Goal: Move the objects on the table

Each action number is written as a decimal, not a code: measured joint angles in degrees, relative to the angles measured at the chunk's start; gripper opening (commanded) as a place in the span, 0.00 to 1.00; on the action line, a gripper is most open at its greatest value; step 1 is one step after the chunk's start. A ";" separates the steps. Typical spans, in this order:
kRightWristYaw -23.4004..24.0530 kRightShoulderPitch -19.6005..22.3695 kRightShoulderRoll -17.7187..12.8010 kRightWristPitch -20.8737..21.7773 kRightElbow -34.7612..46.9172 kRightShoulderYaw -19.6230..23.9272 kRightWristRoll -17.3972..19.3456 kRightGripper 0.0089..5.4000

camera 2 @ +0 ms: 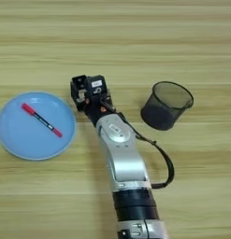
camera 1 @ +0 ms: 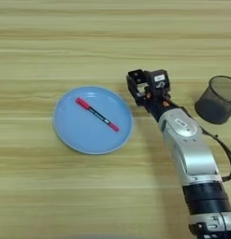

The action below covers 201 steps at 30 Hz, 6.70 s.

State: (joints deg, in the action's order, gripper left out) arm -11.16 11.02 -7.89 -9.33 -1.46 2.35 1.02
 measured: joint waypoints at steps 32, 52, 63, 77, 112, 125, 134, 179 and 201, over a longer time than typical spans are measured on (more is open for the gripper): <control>3.32 0.79 2.01 1.58 -14.79 2.39 1.41 0.46; 3.03 1.53 1.98 2.11 -16.26 2.65 2.78 0.46; 3.02 1.53 1.95 1.97 -16.16 2.65 2.87 0.53; 3.35 0.98 1.94 1.49 -12.26 2.46 2.39 0.83; -8.18 -7.26 -0.79 -6.43 11.16 -8.24 2.38 0.99; -11.07 -5.06 -0.74 -6.85 4.96 -11.68 0.86 0.99; -14.23 -4.17 0.03 -9.14 1.33 -13.40 1.26 0.99; -14.27 -2.28 1.46 -10.75 -3.87 -12.03 1.25 0.21; -14.19 -2.28 1.75 -11.03 -3.83 -10.84 1.66 0.09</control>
State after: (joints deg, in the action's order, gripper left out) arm -25.35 8.73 -6.14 -20.36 -5.29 -8.49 2.67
